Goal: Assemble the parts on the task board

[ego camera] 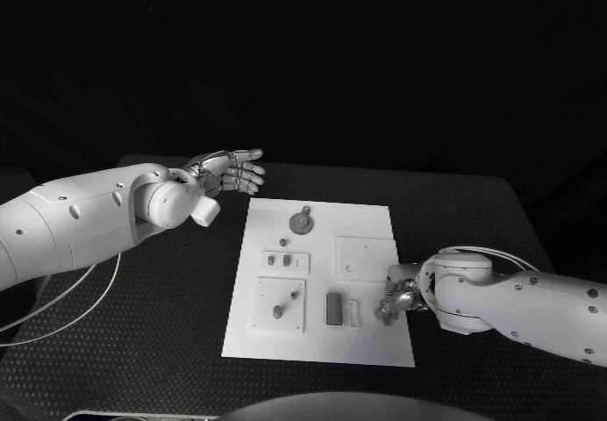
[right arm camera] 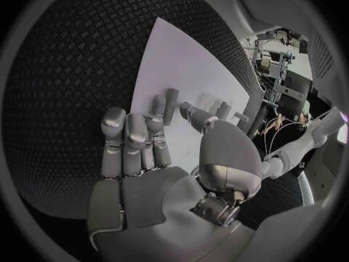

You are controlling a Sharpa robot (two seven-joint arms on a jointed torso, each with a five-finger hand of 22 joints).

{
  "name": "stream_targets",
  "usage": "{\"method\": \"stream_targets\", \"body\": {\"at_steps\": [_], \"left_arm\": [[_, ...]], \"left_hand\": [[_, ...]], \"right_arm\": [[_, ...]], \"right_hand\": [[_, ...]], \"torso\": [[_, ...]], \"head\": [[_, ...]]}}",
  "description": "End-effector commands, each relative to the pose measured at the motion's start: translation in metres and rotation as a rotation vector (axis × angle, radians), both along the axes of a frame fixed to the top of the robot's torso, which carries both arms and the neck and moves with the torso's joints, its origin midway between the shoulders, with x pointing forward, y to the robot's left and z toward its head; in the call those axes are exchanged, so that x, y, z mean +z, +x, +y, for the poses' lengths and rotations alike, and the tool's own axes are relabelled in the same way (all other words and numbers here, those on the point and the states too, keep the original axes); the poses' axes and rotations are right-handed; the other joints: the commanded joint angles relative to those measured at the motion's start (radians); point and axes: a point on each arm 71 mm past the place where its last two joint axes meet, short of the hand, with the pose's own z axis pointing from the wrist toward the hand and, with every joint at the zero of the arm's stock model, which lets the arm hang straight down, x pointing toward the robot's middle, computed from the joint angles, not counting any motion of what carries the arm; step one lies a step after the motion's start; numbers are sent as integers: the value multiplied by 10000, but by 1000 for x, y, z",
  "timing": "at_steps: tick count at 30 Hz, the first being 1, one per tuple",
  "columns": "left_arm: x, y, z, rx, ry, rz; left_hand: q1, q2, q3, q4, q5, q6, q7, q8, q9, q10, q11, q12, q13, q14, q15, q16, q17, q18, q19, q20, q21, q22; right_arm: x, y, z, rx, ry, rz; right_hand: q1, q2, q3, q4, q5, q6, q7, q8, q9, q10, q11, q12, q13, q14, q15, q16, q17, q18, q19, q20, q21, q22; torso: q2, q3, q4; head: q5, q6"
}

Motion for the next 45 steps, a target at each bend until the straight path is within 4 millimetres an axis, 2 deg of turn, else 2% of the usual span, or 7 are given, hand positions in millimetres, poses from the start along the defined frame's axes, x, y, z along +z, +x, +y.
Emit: {"method": "stream_targets", "body": {"at_steps": [1, 15, 29, 30, 31, 39, 45], "left_arm": [[1, -1, -2, -203, -79, -65], [1, -1, -1, -209, -41, -37], [1, -2, -1, -227, 10, -16], [1, -2, -1, -230, 10, -12], [1, -2, -1, -226, 12, -13], [1, -2, -1, -269, 1, 2], [1, -3, 0, -260, 10, 7]], "left_hand": [[7, -49, -13, 50, 3, 69, -6, -37, -12, -36, -31, 56, -10, -74, -3, -61, 13, 86, -11, 17, -56, 195], [2, -46, -18, 63, 3, 70, -6, -38, -13, -35, -31, 59, -12, -74, -3, -60, 15, 87, -12, 17, -55, 196], [-1, -42, -21, 72, 3, 70, -7, -39, -14, -34, -31, 61, -13, -73, -4, -58, 16, 88, -12, 17, -55, 196], [-1, -42, -21, 73, 3, 69, -7, -39, -15, -33, -31, 61, -14, -72, -4, -58, 16, 88, -12, 17, -55, 196], [-1, -43, -21, 74, 3, 69, -7, -40, -15, -33, -31, 61, -14, -72, -4, -58, 16, 88, -12, 17, -55, 196], [1, -46, -24, 77, 3, 69, -8, -40, -16, -31, -31, 64, -14, -70, -5, -56, 17, 89, -12, 16, -54, 197], [3, -48, -25, 79, 3, 69, -8, -41, -16, -30, -31, 65, -15, -69, -6, -55, 18, 90, -13, 16, -54, 197]], "right_arm": [[-13, -9, 2, 417, -485, -93], [-9, -17, 11, 567, -149, -219], [-3, -22, 2, -527, 1251, 71], [-1, -21, 1, -719, 1435, 131], [0, -21, 1, -831, 1562, 163], [9, -19, 3, -1524, 2410, 371], [11, -19, 6, -1959, 2887, 566]], "right_hand": [[492, 101, 283, -312, -55, -132, 56, -3002, 34, -7, -57, -10, 4, 22, -47, 7, -19, 678, -2, -22, 71, -15], [1744, 847, 1158, -2220, 255, -369, 231, -3276, -153, -25, 111, -19, 6, -61, 110, -183, -133, 678, -134, 162, 148, -89], [1680, 1115, 1719, -2257, 656, -541, 327, -3500, -450, 16, 205, -21, -20, -25, 192, -222, -144, 678, -126, 232, 166, -172], [1663, 1167, 1908, -2256, 1150, -502, 309, -3498, -491, 54, 218, -10, -27, 8, 213, -203, -127, 678, -119, 240, 177, -182], [1585, 1179, 1966, -2274, 1247, -477, 326, -3501, -535, 78, 207, -7, -36, 38, 204, -196, -120, 678, -95, 245, 203, -189], [1271, 1068, 1943, -2361, 1906, -404, 316, -3505, -728, 131, 198, -10, -74, 106, 188, -219, -118, 678, -23, 234, 259, -269], [1172, 973, 1837, -2339, 2038, -388, 316, -3498, -778, 135, 194, -13, -83, 112, 182, -239, -124, 678, -6, 226, 266, -301]], "torso": [[2, -3, 3], [3, 12, -12], [4, 16, -11], [1, 13, -10], [1, 13, -10], [6, 12, -6], [7, 8, -2]], "head": [[22, -21], [36, -30], [54, 11], [55, 16], [55, 16], [57, 18], [56, 16]]}}
